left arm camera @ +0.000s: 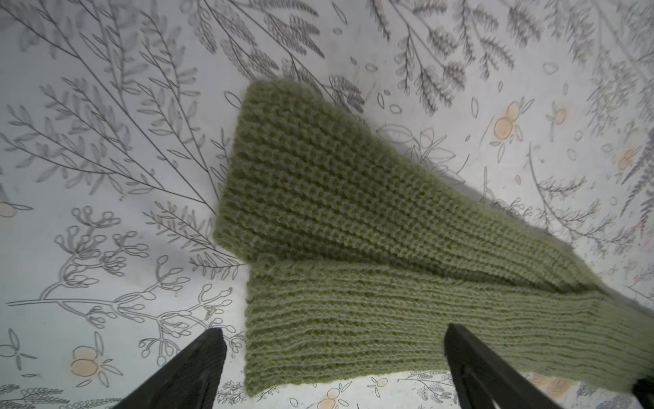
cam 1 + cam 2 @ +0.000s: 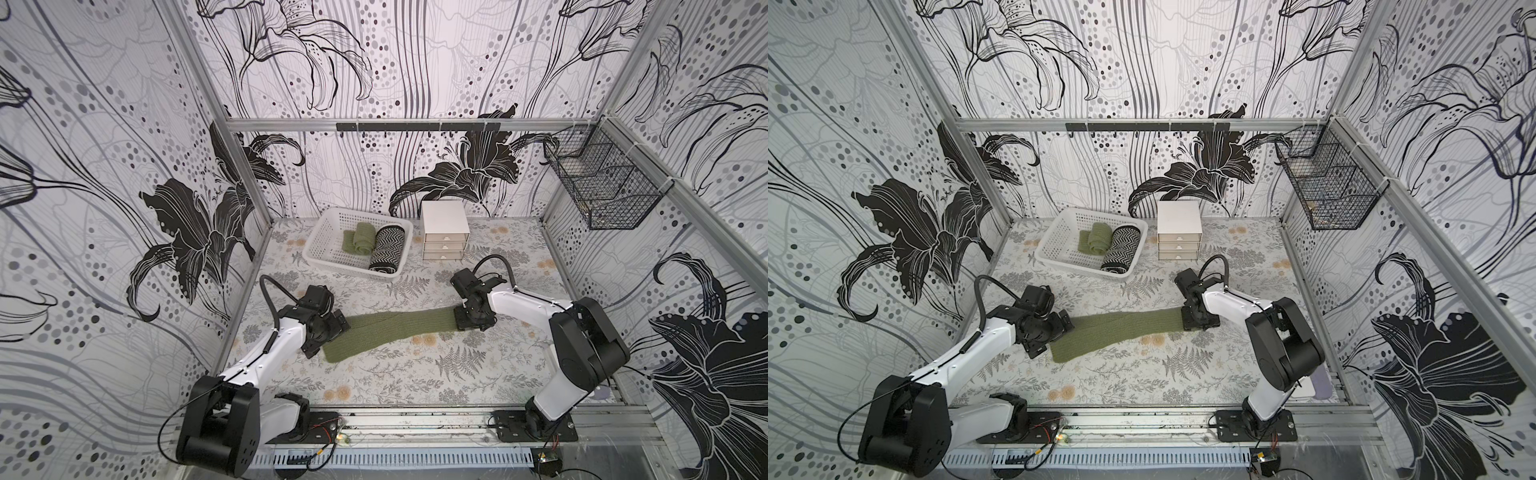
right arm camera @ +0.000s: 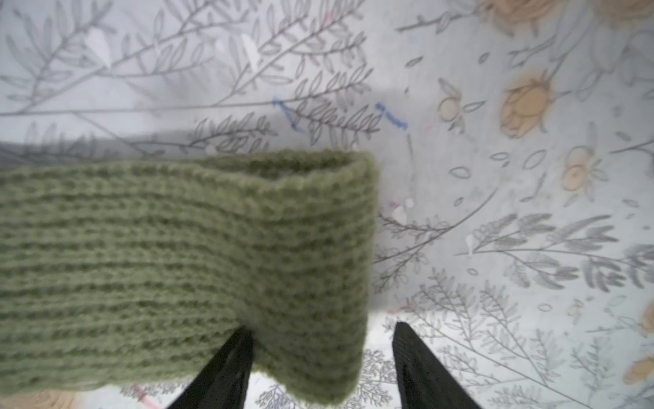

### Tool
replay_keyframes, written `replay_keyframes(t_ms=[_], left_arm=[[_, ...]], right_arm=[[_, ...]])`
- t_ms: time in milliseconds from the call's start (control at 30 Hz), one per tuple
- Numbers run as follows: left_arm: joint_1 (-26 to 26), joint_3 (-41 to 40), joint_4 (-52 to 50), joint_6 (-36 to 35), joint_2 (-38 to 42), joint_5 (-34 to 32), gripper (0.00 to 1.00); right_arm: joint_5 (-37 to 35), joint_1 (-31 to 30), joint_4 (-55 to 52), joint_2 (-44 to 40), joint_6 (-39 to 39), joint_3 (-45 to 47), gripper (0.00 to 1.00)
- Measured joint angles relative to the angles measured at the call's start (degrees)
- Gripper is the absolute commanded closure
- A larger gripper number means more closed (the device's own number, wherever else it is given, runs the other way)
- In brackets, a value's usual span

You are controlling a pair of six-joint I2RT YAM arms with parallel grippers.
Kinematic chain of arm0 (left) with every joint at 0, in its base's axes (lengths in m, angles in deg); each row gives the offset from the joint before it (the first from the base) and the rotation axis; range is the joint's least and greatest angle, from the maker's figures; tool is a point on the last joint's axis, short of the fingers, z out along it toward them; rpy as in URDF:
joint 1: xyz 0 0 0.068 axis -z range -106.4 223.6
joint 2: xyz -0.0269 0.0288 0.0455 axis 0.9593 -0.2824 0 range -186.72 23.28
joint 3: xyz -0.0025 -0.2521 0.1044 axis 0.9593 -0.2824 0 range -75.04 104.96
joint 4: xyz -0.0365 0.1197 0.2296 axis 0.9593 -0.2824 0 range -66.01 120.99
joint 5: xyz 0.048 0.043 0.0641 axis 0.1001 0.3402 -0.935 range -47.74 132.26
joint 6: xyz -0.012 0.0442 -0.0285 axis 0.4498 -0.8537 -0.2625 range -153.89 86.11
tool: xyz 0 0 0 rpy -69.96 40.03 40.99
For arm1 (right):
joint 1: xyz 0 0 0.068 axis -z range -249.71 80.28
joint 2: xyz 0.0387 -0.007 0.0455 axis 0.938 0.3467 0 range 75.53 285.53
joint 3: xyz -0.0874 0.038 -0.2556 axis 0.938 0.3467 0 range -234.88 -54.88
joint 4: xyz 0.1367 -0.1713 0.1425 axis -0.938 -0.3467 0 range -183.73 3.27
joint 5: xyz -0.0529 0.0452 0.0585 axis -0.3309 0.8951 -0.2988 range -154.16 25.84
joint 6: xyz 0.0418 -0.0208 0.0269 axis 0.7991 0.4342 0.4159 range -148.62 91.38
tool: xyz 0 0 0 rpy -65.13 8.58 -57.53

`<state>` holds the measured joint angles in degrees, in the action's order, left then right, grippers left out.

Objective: Roll up the scarf and place it into the basket
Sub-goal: Fold the scarf at the center of the board.

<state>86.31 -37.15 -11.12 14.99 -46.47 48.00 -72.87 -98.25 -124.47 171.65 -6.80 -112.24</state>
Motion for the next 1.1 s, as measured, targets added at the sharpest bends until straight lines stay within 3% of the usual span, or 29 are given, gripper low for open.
replay_keyframes(t_ms=[100,200,300,333,400,433,600,800,967,1100], left_arm=[[2.5,-0.2,1.2,1.4,-1.4,-0.8,0.14],[4.4,-0.2,2.7,2.7,-3.8,-1.7,0.35],[6.0,-1.2,4.6,4.0,-5.5,-2.5,0.49],[6.6,-1.7,5.3,4.7,-5.8,-2.8,0.57],[7.5,-2.4,5.7,5.4,-6.4,-3.3,0.85],[7.9,-2.4,5.9,5.8,-6.5,-3.7,0.91],[8.8,-2.3,6.2,6.5,-6.5,-5.0,1.00],[9.1,1.9,0.5,5.6,-4.5,-7.4,0.96],[9.1,10.2,-5.7,3.0,-0.2,-10.6,0.96],[9.0,15.6,-9.4,-0.2,-1.4,-11.7,0.95]], right_arm=[[-1.2,1.4,-0.6,0.2,0.0,-0.7,0.35],[-2.1,1.9,-1.6,0.3,-0.1,-1.3,0.35],[-3.0,2.2,-2.1,0.3,-0.2,-2.1,0.35],[-3.1,2.4,-2.2,0.3,-0.2,-2.3,0.35],[-3.4,2.7,-2.6,0.3,-0.5,-3.1,0.35],[-3.6,2.9,-2.8,0.3,-0.5,-3.6,0.35],[-4.5,3.8,-3.0,0.3,-1.7,-5.6,0.35],[-4.7,4.9,-3.4,-0.9,-2.0,-5.7,0.35],[-4.6,6.3,-3.4,-1.4,-3.0,-5.7,0.35],[-4.6,6.6,-3.4,-1.4,-3.3,-5.7,0.35]])
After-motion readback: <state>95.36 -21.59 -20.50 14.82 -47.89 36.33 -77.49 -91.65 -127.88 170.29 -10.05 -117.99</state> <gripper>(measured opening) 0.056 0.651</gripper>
